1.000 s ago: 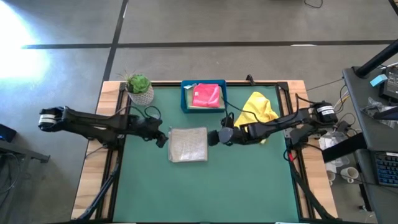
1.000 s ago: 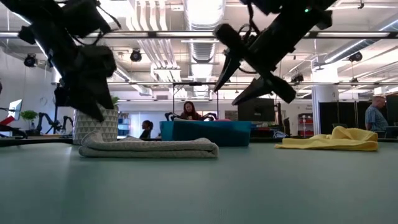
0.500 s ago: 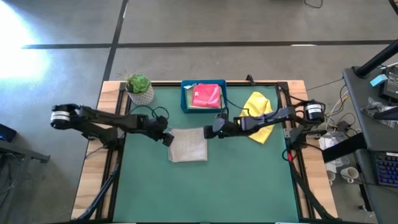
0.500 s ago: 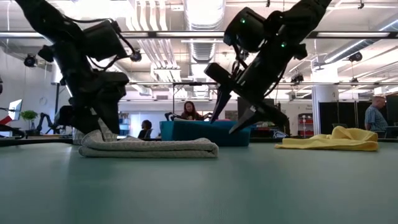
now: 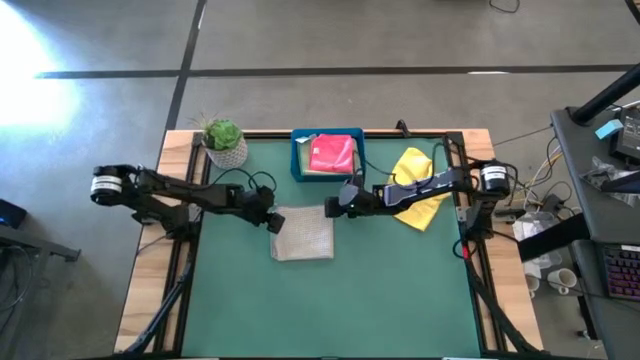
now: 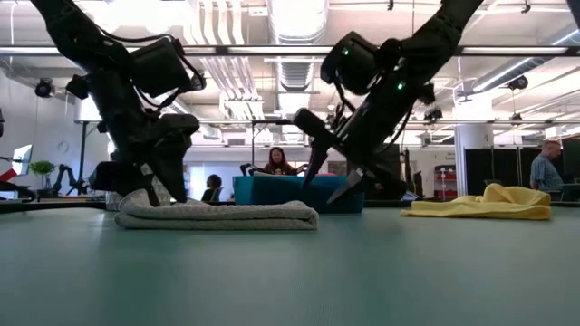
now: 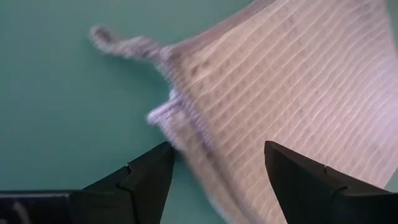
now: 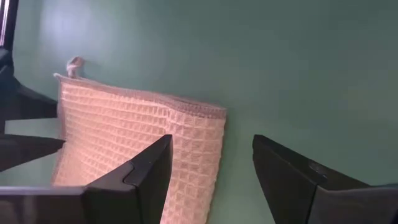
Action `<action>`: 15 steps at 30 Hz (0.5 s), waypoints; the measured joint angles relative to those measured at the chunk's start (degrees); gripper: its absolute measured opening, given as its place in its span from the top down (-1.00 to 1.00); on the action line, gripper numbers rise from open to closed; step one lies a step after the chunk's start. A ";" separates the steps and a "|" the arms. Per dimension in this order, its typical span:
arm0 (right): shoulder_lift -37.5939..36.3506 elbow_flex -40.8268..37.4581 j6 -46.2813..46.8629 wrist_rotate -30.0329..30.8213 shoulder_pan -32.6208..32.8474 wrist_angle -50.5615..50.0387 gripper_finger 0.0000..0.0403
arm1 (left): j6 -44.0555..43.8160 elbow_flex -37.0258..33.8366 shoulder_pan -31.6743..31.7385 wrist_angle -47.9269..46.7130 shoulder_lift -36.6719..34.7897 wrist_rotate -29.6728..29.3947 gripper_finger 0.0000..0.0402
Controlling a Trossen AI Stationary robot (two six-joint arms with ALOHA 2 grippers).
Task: Fold microfiber towels
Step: Put the folded gray microfiber towel into the blue bin
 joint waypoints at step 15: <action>7.70 5.75 -6.95 -5.59 -0.44 2.86 0.06 | 2.00 -0.26 0.02 3.84 0.29 -2.03 0.17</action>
